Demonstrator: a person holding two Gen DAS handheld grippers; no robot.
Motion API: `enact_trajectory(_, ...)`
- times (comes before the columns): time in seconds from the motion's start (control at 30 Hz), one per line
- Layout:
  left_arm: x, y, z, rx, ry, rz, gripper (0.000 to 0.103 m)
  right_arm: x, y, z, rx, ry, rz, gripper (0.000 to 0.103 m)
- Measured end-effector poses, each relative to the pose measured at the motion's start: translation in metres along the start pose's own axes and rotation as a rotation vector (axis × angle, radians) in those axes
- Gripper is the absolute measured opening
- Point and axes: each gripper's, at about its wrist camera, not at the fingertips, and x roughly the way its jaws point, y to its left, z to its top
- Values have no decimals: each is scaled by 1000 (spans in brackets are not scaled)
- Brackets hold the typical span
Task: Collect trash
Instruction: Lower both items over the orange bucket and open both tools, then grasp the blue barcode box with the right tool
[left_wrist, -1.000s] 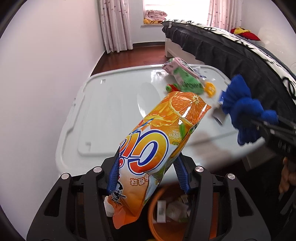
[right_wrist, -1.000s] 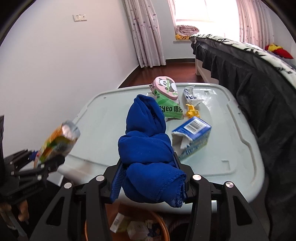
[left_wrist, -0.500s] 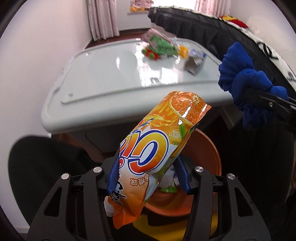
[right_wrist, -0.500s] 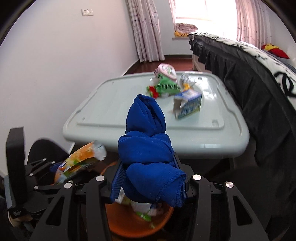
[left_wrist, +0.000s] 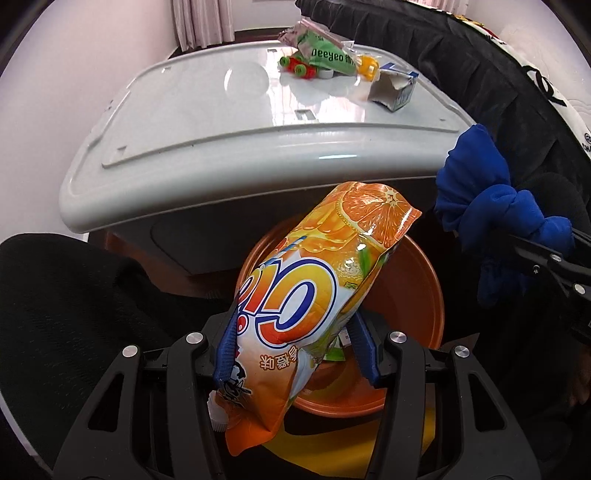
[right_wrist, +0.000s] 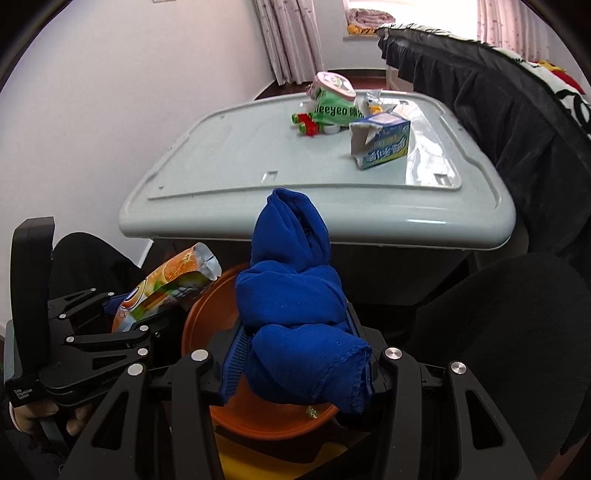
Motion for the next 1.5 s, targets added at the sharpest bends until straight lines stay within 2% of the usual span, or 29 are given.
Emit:
enact_trajectory(0.13,5,4,0,-11,20,-10,52,5,0,-1,0,20,3,49)
enact_trajectory(0.2,10,4,2,-12,40,7,58,8,0,-1,-5,33,9,56)
enact_trajectory(0.23,13,4,2,-16,55,28,77,10,0,-1,-6,40,8,58)
enact_trajectory(0.27,13,7,2,-30,52,34,88,9,-1,0,-3,30,-2,66)
enact_trajectory(0.3,13,10,2,-43,46,33,88,6,-2,1,2,11,-12,72)
enact_trajectory(0.37,12,12,3,-50,46,42,88,-1,-8,4,22,-35,-23,74)
enact_trajectory(0.53,5,10,7,-35,24,39,88,-12,-28,22,103,-87,-3,74)
enact_trajectory(0.63,-4,10,16,-28,-20,21,89,-12,-36,37,135,-107,-1,74)
enact_trajectory(0.83,-9,12,48,-32,-124,25,89,4,-51,92,180,-172,-44,78)
enact_trajectory(0.93,-2,14,60,-35,-167,36,90,25,-61,125,221,-176,-68,78)
enact_trajectory(1.03,5,17,66,-45,-187,20,90,43,-67,150,198,-170,-111,79)
enact_trajectory(1.27,13,23,65,-47,-209,-6,90,81,-79,186,158,-143,-172,91)
enact_trajectory(1.5,17,25,67,-73,-244,-7,90,118,-90,202,319,-85,-208,93)
